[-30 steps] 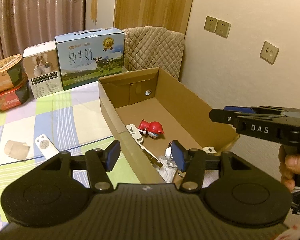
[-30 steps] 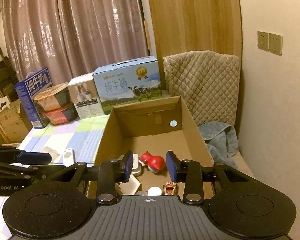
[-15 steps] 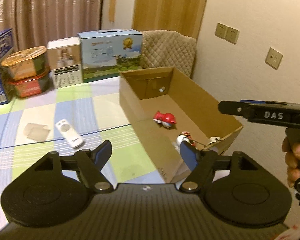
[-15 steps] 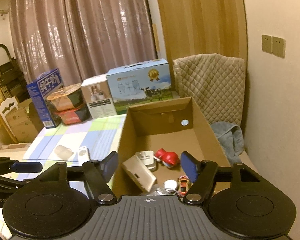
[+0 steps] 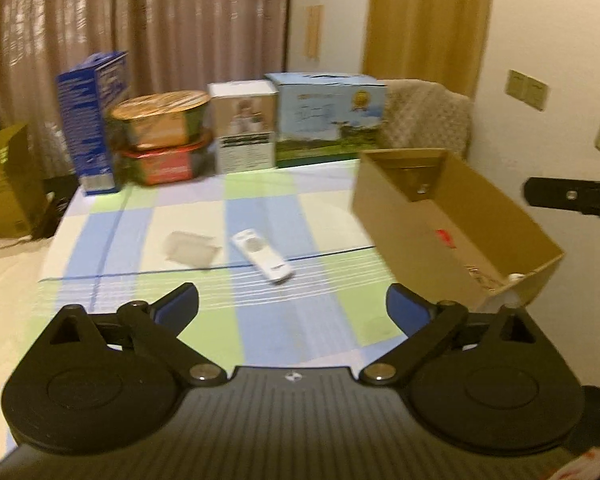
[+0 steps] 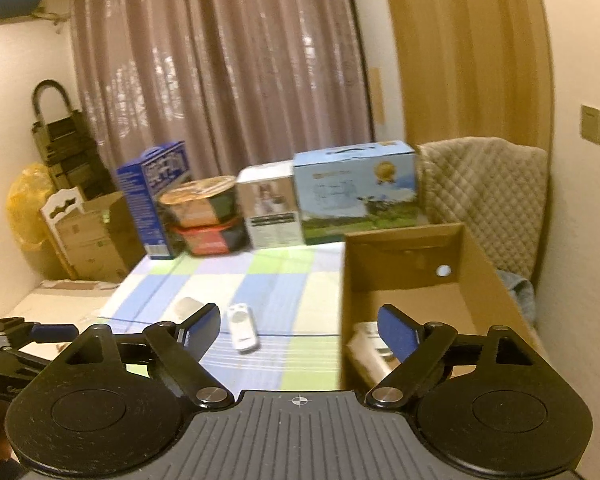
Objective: Organize rigid objects
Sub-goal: 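Move both open tools back over the white remote and clear cup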
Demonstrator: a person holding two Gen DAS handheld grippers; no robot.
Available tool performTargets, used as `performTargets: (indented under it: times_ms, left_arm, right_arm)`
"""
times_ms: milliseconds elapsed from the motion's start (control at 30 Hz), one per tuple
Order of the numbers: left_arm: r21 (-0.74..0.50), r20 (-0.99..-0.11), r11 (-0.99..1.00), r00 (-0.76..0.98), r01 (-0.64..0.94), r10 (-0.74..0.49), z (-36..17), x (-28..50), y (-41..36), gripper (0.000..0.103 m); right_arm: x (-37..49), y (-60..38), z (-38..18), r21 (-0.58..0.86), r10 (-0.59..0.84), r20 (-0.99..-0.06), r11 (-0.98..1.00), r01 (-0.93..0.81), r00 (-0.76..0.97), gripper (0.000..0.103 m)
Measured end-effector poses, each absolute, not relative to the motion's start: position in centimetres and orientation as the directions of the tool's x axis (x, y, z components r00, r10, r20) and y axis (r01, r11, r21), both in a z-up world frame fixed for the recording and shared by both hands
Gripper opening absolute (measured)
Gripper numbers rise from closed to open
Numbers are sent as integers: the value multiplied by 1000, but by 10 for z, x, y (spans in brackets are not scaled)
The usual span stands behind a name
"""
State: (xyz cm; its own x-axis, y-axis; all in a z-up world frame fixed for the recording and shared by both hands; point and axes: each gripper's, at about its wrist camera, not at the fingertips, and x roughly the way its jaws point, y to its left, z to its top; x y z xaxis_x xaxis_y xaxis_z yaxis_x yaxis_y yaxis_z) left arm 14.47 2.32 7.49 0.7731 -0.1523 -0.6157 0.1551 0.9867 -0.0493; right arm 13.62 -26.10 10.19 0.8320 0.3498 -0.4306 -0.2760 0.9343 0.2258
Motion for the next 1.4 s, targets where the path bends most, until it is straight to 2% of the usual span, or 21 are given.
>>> performTargets:
  times_ms: [400,600,967,1100,1400]
  left_arm:
    - [-38,-659,998,750,41,-55,40,159,77,102]
    - [5,-654,1000,756,26,-17,25,167,86,102]
    - [3,-651,999,758,-49,39,-12,202,118,102]
    - [-4,-629,998,776,-56,41,-25,213,128,102]
    - [-12,-654,1000,756,-29,14,-37,252,137,102]
  right_arm:
    - [152,-206,72,211,409,-467,913,-350,784,87]
    - [161,-183,60,205,423,-473,906,-370,773,88]
    - [197,-146,21,199,432,-511,901,-386,743,88]
    - [215,-137,3,206,428,-525,902,-378,735,88]
    - [260,-123,-38,169,389,-534,919,-355,751,88]
